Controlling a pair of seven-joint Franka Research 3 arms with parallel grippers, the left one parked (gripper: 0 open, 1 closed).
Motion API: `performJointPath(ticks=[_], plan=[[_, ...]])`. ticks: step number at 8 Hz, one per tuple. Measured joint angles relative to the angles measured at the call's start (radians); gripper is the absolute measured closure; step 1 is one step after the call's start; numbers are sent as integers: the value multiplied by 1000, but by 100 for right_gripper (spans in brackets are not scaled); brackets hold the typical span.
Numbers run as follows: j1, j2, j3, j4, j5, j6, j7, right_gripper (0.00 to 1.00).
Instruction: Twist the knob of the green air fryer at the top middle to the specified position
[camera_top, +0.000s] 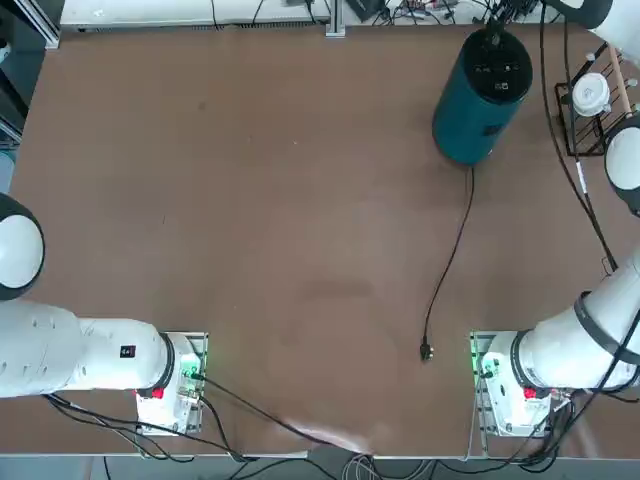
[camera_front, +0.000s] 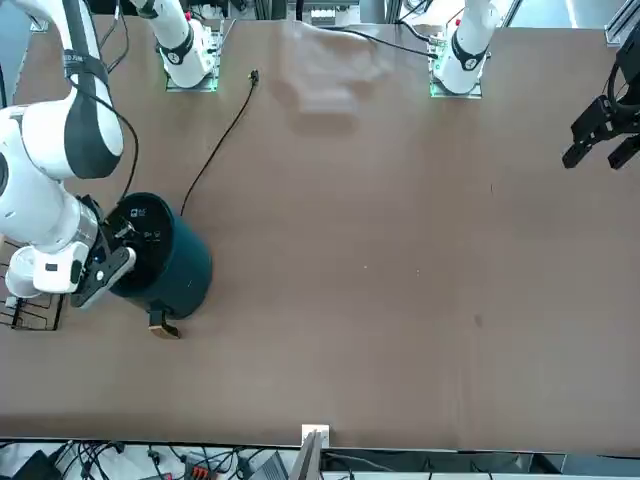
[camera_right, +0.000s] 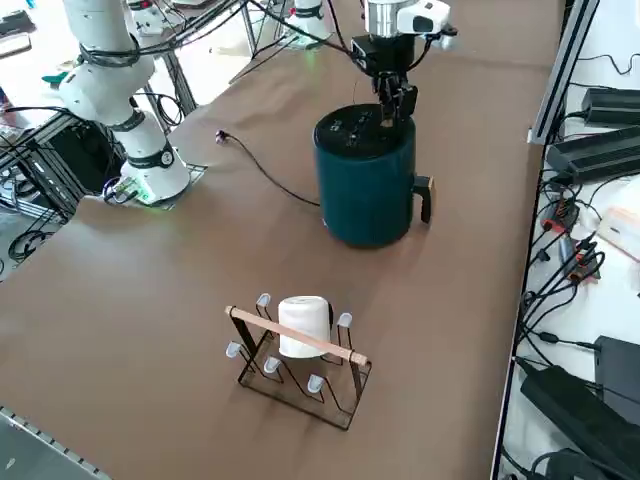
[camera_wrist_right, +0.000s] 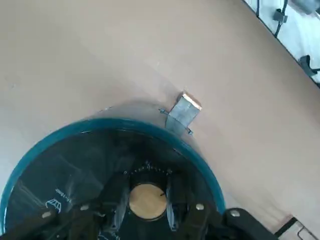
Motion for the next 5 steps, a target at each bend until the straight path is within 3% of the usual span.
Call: performJointPath(ticks=[5], plan=[[3,2,1,0,-8,9,-170,55]])
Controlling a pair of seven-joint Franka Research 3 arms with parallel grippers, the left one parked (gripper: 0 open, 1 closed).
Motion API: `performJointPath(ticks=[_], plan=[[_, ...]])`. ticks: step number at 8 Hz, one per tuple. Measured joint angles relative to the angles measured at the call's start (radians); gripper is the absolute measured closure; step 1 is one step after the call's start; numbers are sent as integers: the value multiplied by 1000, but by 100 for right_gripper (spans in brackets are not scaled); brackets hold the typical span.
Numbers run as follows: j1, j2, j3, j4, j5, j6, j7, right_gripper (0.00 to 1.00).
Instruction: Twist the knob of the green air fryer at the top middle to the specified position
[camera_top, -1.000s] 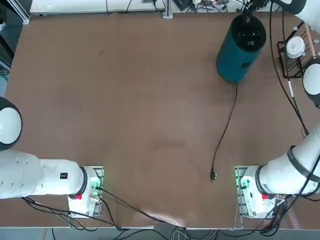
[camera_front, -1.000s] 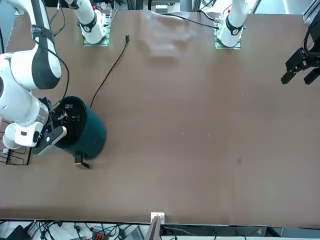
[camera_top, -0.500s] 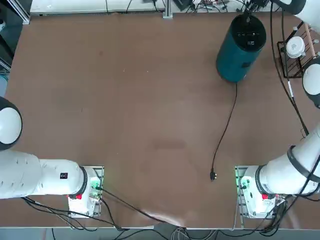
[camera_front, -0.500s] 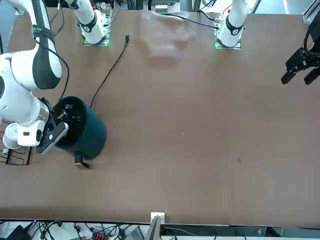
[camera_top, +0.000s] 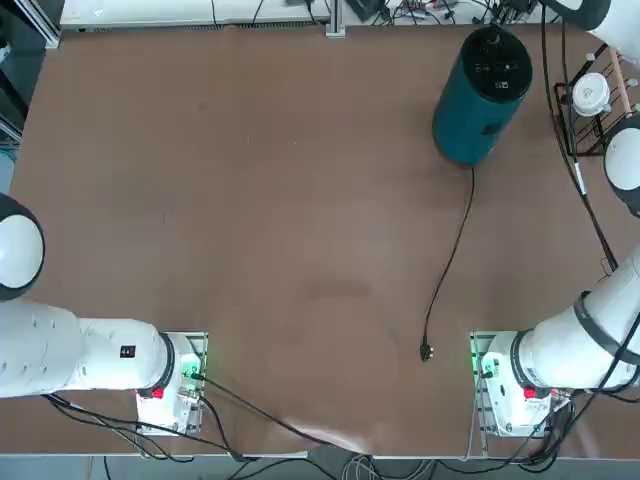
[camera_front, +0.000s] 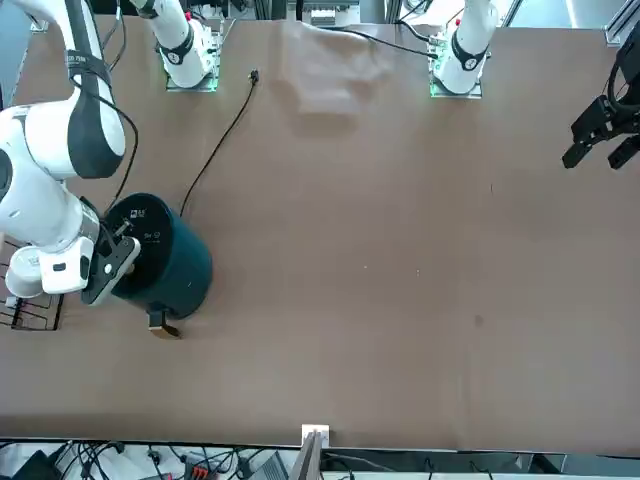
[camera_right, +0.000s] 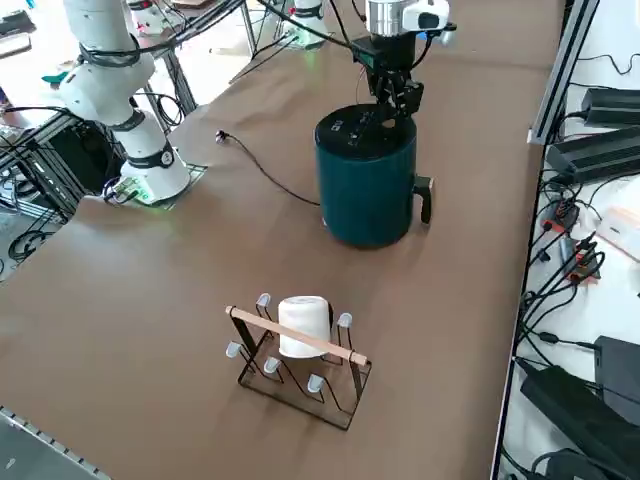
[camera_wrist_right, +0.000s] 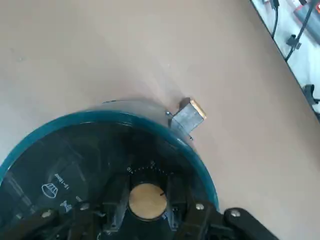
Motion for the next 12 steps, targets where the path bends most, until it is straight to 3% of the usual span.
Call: performJointPath(ticks=[8,11,12], plan=[[0,1,0,0,-1,8,-133,54],[-3,23,-3,-4,-6,47,-134,2],[-3,26,-4,-4,-6,51,-134,0]])
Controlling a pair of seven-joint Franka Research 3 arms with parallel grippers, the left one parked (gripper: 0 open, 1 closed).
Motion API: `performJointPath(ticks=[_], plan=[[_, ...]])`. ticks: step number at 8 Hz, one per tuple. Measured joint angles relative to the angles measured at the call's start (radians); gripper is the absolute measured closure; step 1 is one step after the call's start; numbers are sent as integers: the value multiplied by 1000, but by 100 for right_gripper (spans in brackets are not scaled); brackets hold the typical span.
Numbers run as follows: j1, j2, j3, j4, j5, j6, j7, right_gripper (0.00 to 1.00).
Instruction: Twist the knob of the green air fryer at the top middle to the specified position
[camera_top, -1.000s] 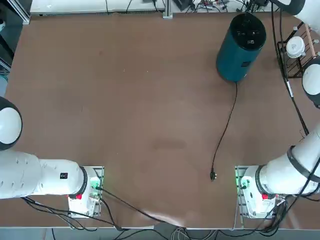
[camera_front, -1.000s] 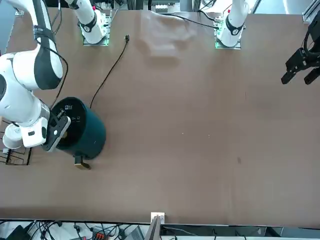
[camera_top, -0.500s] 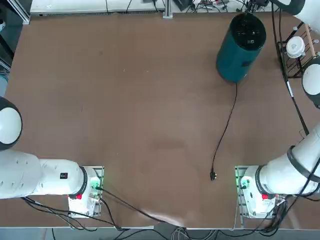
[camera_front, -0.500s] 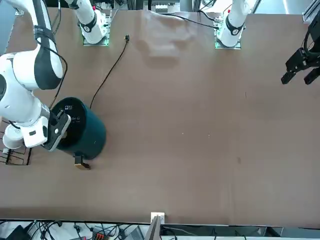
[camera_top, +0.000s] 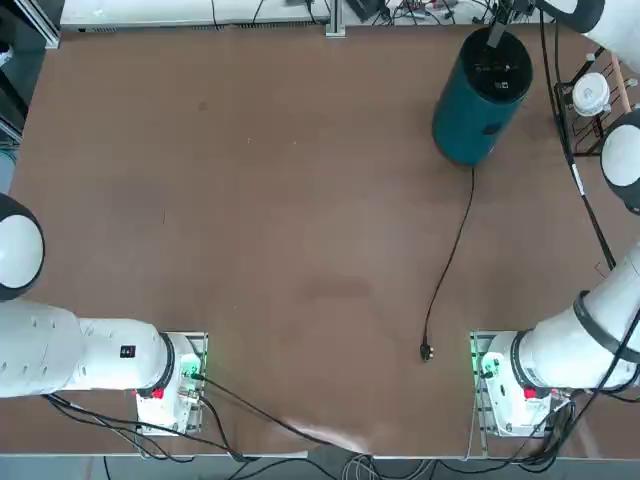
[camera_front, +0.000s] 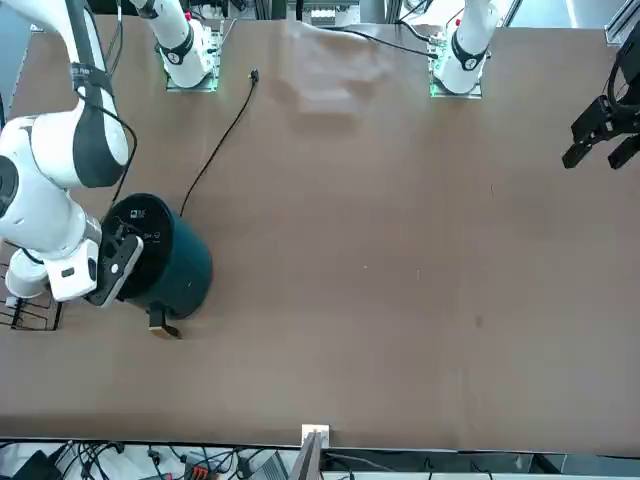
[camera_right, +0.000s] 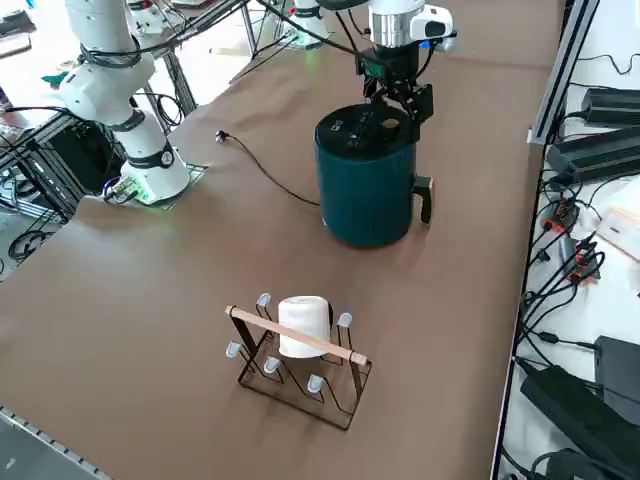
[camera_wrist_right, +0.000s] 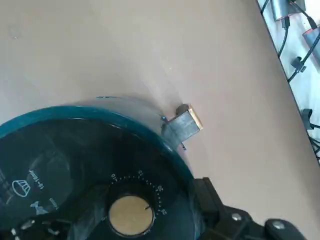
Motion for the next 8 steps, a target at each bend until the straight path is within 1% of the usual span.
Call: performJointPath(ticks=[3,5,7,8], plan=[[0,-3,0,1,19,4,5,0],[0,-11,0,8,38,17,54,0],[2,-42,1,14,50,9,169,0],[2,-67,1,15,53,-10,256,0]])
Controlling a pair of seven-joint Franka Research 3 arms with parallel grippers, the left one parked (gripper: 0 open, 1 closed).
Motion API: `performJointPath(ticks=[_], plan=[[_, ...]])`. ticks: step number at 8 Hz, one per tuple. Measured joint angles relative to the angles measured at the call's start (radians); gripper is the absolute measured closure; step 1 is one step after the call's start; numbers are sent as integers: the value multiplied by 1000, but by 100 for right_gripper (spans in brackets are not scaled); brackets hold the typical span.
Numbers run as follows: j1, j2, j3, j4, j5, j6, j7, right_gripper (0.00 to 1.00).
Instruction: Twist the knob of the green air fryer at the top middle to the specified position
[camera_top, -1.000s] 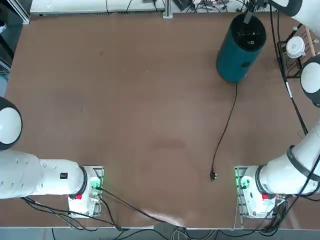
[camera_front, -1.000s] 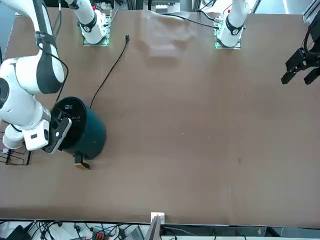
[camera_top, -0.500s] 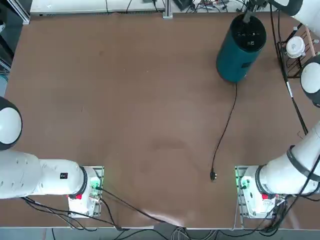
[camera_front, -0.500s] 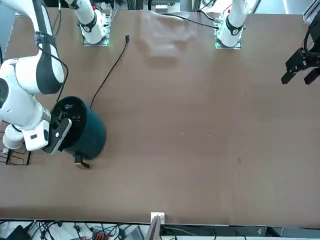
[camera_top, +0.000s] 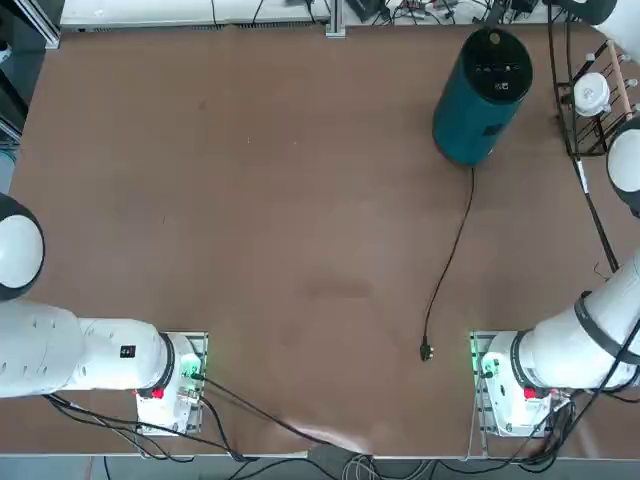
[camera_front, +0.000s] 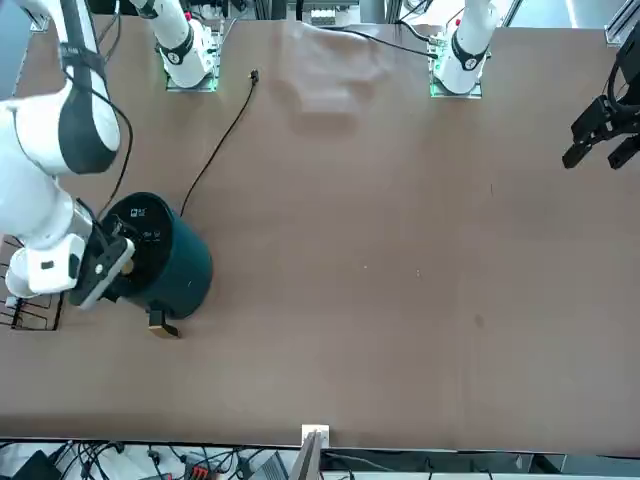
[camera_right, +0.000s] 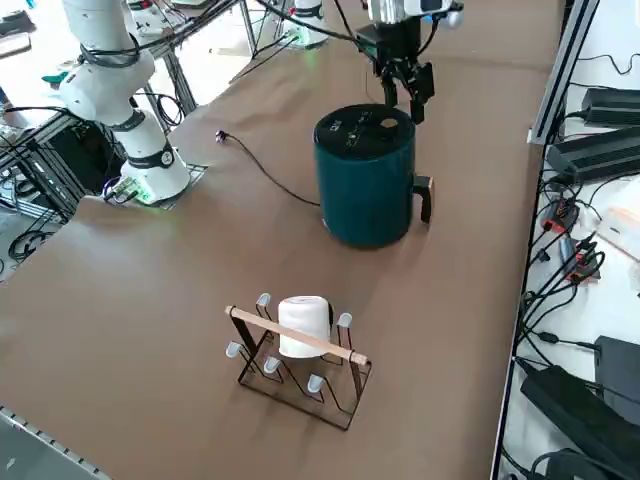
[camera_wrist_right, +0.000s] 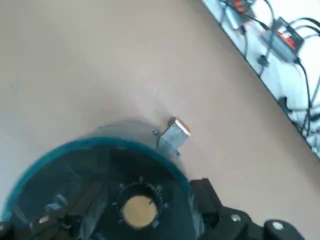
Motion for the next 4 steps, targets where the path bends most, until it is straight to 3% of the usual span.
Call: performJointPath(ticks=[4], plan=[[-2,-82,-3,0,3,-84,430,0]])
